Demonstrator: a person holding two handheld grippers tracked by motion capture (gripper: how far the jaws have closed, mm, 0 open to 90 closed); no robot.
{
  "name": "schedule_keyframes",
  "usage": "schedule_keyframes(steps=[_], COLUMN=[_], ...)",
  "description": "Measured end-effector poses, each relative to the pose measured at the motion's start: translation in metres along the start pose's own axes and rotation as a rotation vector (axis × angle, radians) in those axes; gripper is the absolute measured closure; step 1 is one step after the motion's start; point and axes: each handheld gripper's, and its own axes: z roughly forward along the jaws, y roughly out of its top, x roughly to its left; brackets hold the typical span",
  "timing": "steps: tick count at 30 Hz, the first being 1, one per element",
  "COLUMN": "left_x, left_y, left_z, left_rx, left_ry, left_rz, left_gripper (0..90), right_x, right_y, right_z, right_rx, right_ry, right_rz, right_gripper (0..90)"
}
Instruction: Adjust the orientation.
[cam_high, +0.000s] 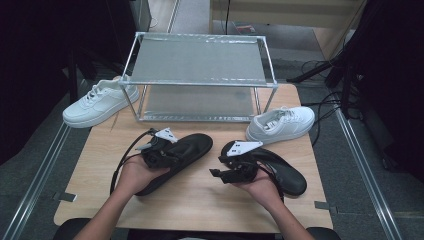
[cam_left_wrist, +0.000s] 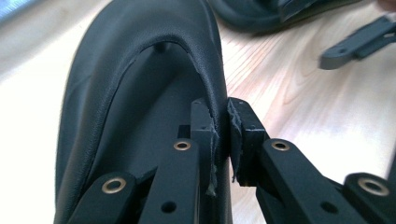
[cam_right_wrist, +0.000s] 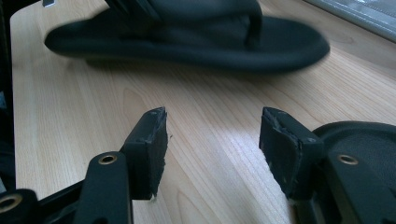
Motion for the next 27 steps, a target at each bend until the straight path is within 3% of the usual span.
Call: schedule_keyframes(steps=[4, 6, 10, 13, 21, 27], left_x=[-0.005, -0.004, 0.003, 0.003, 0.003, 0.016], left_y=[-0.001, -0.003, -0.007, -0.009, -0.013, -0.020], left_z=[0.018, 0.025, 0.024, 0.023, -0.006, -0.026], left_rx=[0.033, 0.036, 0.002, 0.024, -0.030, -0.062], left_ry=[-0.001, -0.023, -0.061, -0.059, -0.059, -0.050], left_rz=[0.012, 0.009, -0.028, -0.014, 0.020, -0.016], left_gripper=[81.9, 81.7, 80.4, 74.8, 66.7, 74.2], right_x=[0.000, 0.000, -0.001, -0.001, -0.002, -0.001], right_y=[0.000, 0.000, 0.001, 0.001, 0.006, 0.007], right_z=[0.001, 0.003, 0.008, 0.009, 0.011, 0.017], right_rx=[-0.003, -0.002, -0.004, -0.006, -0.027, -0.026], right_ry=[0.002, 0.003, -0.001, -0.011, -0.021, -0.025], right_rz=[-0.005, -0.003, -0.001, 0.002, 0.009, 0.017], right_gripper=[43.3, 43.4, 43.9, 44.4, 45.1, 45.6])
